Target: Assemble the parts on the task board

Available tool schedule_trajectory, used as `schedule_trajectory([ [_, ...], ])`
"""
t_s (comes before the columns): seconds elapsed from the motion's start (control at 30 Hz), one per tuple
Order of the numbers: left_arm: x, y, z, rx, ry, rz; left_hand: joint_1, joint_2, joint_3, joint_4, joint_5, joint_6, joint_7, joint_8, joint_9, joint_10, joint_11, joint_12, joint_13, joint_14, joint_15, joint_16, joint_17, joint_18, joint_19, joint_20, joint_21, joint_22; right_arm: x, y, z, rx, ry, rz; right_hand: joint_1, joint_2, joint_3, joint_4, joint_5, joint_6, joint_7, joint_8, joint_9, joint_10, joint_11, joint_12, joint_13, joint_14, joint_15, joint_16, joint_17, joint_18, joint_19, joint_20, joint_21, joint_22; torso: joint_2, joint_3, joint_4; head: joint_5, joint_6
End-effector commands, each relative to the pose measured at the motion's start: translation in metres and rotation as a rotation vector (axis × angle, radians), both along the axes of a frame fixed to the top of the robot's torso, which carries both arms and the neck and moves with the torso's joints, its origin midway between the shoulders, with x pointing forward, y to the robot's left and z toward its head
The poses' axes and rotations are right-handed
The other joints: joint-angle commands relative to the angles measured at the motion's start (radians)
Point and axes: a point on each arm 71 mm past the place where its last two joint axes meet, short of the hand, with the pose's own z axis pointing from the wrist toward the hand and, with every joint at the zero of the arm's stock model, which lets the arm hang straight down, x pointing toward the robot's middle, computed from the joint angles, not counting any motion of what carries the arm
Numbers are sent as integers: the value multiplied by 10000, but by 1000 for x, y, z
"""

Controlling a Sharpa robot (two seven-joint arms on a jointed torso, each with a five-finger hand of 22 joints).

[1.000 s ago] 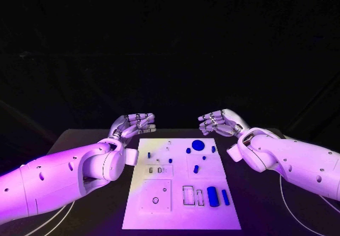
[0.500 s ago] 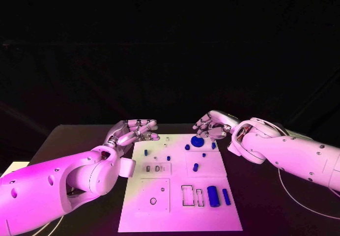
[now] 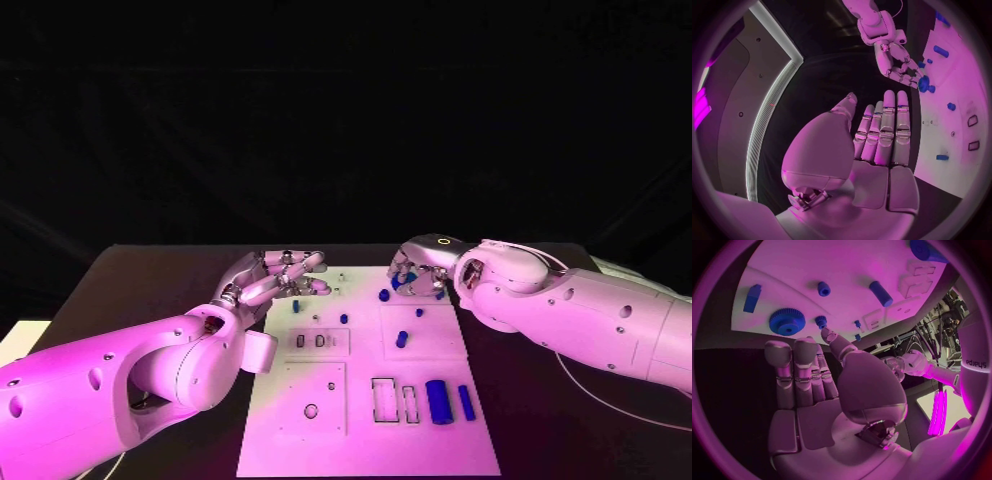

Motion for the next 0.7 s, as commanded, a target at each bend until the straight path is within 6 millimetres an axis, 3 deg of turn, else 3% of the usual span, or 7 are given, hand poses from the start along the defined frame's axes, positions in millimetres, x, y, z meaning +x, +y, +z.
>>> schedule_trajectory([
  [0.03, -2, -5, 2, -97, -74, -396, 45, 78, 21, -81, 46, 33, 30, -74, -3, 27, 22, -75, -7, 16, -2, 47, 38, 117, 75, 0, 32, 11, 0, 2, -3, -924, -46, 14, -3, -35, 2, 40, -39, 32, 35, -59, 3, -62, 1, -34, -9, 210, 56, 50, 40, -115, 6, 49, 45, 25, 170, -34, 57, -36, 45],
  [0.33, -5, -7, 3, -34, -143, -506, 74, 90, 52, -120, 48, 19, 45, -97, -6, 8, 33, -101, -12, -20, 3, 75, 72, 111, 75, -2, 26, 7, -1, 9, -2, -869, -70, 316, 43, 6, 70, 79, -40, 55, 48, -48, 8, -85, 11, -19, -5, 186, 68, 253, 229, -122, -17, 55, 163, 144, 340, -68, 134, -65, 41],
  [0.7, -4, -7, 3, 0, -111, -500, 75, 88, 59, -134, 46, 8, 57, -111, -7, -6, 42, -115, -15, -42, 9, 87, 89, 108, 71, -1, 21, 4, -2, 15, -2, -832, -46, 497, 38, 61, 141, 173, -40, 118, 41, -32, 18, -39, 7, 1, 3, 169, 66, 476, 417, -134, -33, 60, 309, 289, 449, -72, 156, -91, 72],
])
